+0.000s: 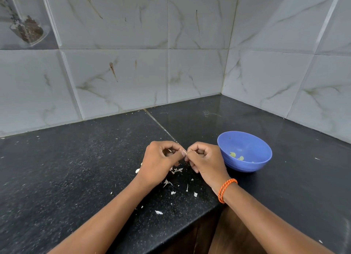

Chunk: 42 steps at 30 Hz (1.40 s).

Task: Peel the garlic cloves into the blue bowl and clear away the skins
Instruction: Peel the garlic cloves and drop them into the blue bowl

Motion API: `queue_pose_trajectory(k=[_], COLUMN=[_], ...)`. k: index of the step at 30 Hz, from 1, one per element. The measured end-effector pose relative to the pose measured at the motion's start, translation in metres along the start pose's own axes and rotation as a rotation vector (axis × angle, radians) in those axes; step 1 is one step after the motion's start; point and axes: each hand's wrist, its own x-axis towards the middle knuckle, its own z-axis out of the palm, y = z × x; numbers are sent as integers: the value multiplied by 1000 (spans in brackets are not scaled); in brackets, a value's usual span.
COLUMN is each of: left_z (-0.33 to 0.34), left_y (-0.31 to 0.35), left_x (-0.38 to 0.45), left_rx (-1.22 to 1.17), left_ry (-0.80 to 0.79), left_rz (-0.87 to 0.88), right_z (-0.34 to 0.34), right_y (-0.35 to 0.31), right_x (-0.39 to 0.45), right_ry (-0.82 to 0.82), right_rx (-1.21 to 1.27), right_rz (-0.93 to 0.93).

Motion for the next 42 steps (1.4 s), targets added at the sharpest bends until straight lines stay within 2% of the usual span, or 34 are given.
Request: queue_pose_trajectory(k=[6,9,13,17,26,30,34,42], left_z=[-7,-7,-7,-6,-10,-12,-13,-10], left_y=[-8,-10,-9,-10,-12,-16,-18,-18], left_x=[3,3,1,0,3,5,5,6], left_rx=[167,232,286,338,372,269,180,243], left_ry=[79,108,141,132,141,109,72,62], left_rz=[50,40,76,67,53,34,29,39], right_z=[-3,-1,0,1,0,0,-1,-3], right_y=[4,6,6,5,6,7,4,0], right_x=[0,-2,-2,-2,-1,-2,-1,-2], right_ry=[-11,-40,-33,26,13,20,-38,-35], right_rx=[-350,-421,-476,-542,-570,-558,-386,-165], right_rz=[-49,-45,-127,-212,-220,-217,-153,-69])
